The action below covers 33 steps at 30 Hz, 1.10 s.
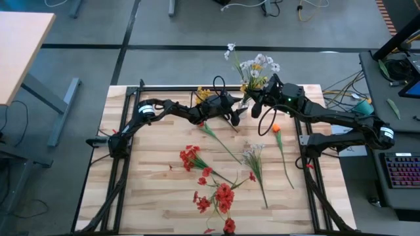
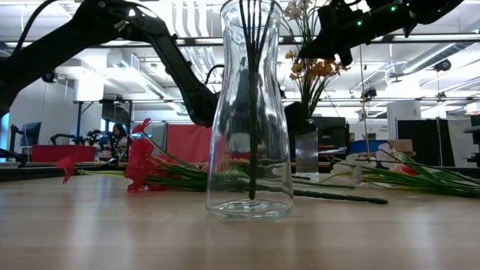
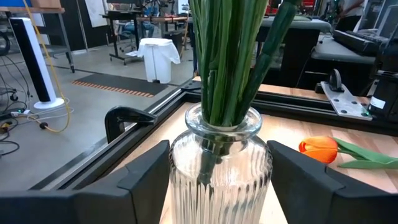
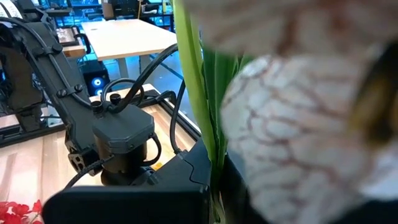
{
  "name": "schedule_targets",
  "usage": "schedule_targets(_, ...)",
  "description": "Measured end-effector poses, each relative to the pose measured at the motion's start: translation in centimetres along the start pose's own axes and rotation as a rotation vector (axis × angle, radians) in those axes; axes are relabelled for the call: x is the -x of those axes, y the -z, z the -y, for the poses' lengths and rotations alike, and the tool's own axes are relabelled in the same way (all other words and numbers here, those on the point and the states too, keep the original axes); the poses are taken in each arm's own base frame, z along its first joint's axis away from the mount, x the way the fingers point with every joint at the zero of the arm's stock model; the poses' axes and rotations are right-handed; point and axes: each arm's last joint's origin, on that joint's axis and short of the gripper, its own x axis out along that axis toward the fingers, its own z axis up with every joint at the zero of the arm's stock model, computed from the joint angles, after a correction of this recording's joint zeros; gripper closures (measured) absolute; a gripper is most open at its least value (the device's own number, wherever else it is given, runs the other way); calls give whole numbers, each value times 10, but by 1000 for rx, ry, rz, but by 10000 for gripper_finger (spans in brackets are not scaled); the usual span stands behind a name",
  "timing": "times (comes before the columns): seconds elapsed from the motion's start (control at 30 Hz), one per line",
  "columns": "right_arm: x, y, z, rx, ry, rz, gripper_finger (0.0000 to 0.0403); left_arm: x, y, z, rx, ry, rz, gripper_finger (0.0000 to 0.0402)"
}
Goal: Sort flowers into vase by color
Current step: Put the left white flowers into the top transparent vase
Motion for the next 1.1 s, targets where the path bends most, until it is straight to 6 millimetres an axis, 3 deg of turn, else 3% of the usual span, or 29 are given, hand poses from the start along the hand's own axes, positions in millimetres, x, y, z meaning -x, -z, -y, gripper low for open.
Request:
schedule_targets(0.8, -19, 19, 0, 78, 33, -110, 389, 1, 2, 0, 7, 0, -8, 172)
schedule_targets(0.93, -15, 18, 0, 59, 35, -114, 367, 1, 2, 0, 12, 0, -9, 172)
schedule_targets(1.1, -11, 17, 1, 30, 43, -124, 310, 1, 2, 0, 23, 0, -10, 172)
